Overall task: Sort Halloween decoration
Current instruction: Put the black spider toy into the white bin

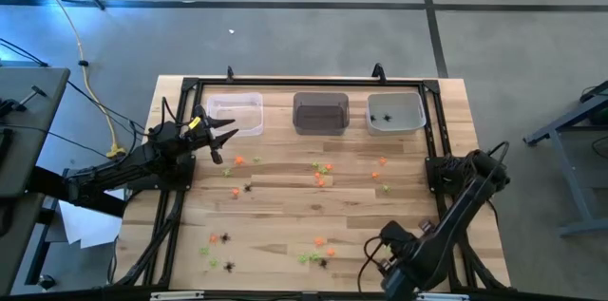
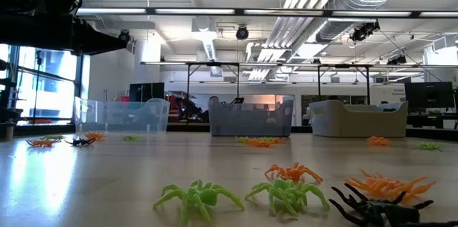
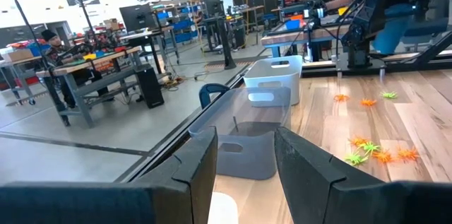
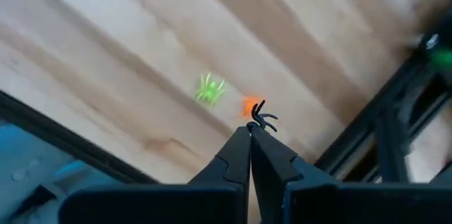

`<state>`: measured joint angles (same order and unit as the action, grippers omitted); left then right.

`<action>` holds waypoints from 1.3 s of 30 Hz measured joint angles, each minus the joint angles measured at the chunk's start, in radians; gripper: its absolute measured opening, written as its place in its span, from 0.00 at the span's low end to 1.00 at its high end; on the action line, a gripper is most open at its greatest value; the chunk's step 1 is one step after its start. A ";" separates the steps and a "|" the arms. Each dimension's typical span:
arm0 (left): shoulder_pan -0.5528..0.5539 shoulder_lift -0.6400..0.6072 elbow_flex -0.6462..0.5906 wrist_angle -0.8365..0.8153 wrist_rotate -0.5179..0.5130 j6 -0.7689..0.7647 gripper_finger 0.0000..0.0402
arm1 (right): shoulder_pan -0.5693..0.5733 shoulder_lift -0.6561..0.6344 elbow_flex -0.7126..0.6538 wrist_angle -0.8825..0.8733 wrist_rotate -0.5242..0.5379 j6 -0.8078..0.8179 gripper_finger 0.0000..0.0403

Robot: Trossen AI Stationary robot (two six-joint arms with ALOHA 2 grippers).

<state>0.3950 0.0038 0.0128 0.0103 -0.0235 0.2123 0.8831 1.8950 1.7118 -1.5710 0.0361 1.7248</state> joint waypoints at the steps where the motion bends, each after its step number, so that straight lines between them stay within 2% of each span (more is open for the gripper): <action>1: 0.000 0.000 0.000 0.000 0.000 0.000 0.33 | -0.011 -0.018 -0.005 -0.003 0.015 -0.007 0.01; 7: 0.000 0.000 0.000 0.000 0.000 0.000 0.33 | -0.110 -0.165 -0.134 0.001 0.091 -0.091 0.02; 12: 0.000 0.000 0.000 -0.001 0.000 0.000 0.33 | -0.251 -0.326 -0.290 0.000 0.144 -0.198 0.02; 17: 0.000 0.000 0.000 0.000 0.000 0.000 0.33 | -0.452 -0.498 -0.436 -0.001 0.206 -0.350 0.02; 22: 0.000 0.000 0.000 0.000 0.000 0.000 0.33 | -0.693 -0.631 -0.517 0.005 0.273 -0.545 0.02; 28: 0.000 0.000 0.000 -0.001 0.000 0.000 0.33 | -0.997 -0.691 -0.529 0.032 0.337 -0.828 0.02; 32: 0.000 0.000 0.000 0.000 0.000 0.000 0.33 | -1.188 -0.691 -0.529 0.111 0.351 -1.031 0.02; 35: 0.000 0.000 0.000 0.000 0.000 0.000 0.33 | -1.326 -0.691 -0.529 0.218 0.338 -1.181 0.02; 39: 0.000 0.000 0.000 0.000 0.000 0.000 0.33 | -1.492 -0.686 -0.529 0.346 0.268 -1.321 0.02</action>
<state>0.3950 0.0039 0.0128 0.0099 -0.0235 0.2123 -0.6085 1.2089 1.1824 -1.2250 0.3037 0.4041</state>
